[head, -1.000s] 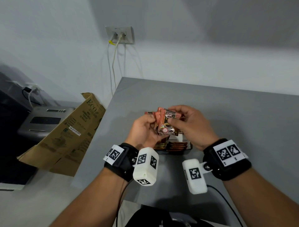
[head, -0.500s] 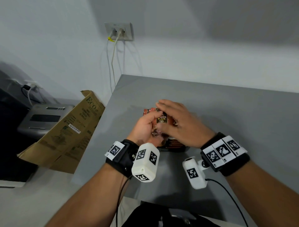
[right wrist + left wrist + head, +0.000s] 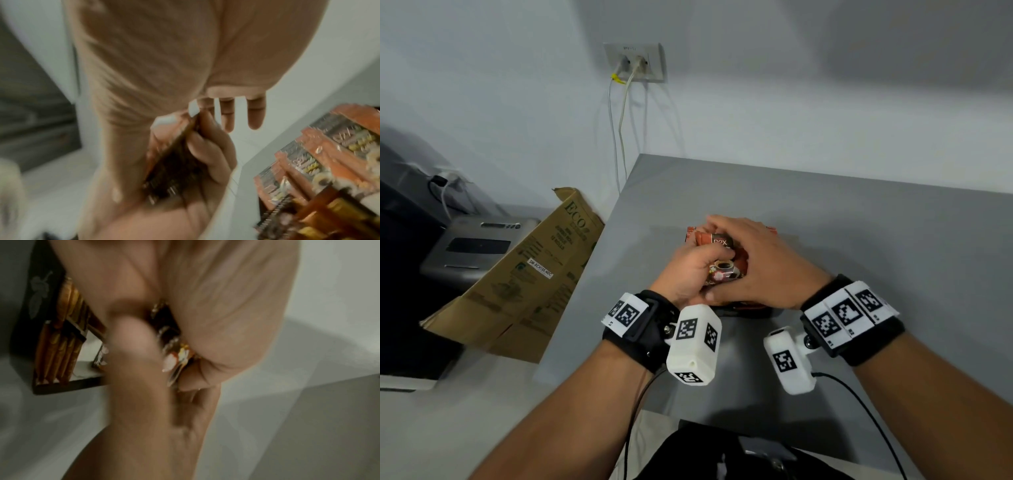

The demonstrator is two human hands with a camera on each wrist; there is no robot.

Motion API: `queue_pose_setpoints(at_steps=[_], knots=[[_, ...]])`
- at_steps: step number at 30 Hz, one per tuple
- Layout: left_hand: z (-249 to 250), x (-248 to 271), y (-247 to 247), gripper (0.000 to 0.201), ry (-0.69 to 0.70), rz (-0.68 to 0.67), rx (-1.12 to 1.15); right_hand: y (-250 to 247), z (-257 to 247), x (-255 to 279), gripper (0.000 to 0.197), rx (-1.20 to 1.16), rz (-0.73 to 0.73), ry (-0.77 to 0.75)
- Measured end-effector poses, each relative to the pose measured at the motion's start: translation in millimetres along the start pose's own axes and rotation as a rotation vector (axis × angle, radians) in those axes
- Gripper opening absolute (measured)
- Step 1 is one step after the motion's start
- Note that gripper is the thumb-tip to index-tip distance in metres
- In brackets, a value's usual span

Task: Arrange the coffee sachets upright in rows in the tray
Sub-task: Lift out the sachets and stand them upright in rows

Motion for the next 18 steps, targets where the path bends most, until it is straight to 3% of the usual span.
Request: queue_pose_setpoints(at_steps=[2, 4, 6, 10, 14, 18], knots=[[2.4, -1.4, -6.0, 0.06, 0.037, 0.039, 0.001, -12.9, 9.1, -0.8, 0.081, -0.172, 0.102, 0.079], [3.5, -2.3, -8.7, 0.071, 0.062, 0.046, -0.03, -27.4, 19.1, -1.7, 0.043, -0.345, 0.232, 0.13], [4.9, -3.4, -8.6, 0.078, 0.104, 0.041, -0.121, -33.3, 23.6, -3.3, 0.022, -0.41, 0.273, 0.136], [7.9, -3.8, -9.3, 0.073, 0.124, 0.06, -0.261, -39.6, 19.5, -6.2, 0.014, -0.329, 0.228, 0.112], [10.7, -3.7, -34.8, 0.041, 0.085, 0.216, -0.365, -79.0, 36.7, -4.3, 0.019, -0.173, 0.38, 0.128], [11.8, -4.2, -60.9, 0.032, 0.075, 0.304, -0.452, -87.3, 70.6, -5.7, 0.016, 0.082, 0.378, 0.237]])
Point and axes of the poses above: each hand's wrist, its own x-axis away from the middle knuckle, its own y-axis out of the palm, z = x × y, the point moved 9 cm from there along -x, towards the middle knuckle, and after that the axes turned 13 degrees about -x, right-handed, at the moved point
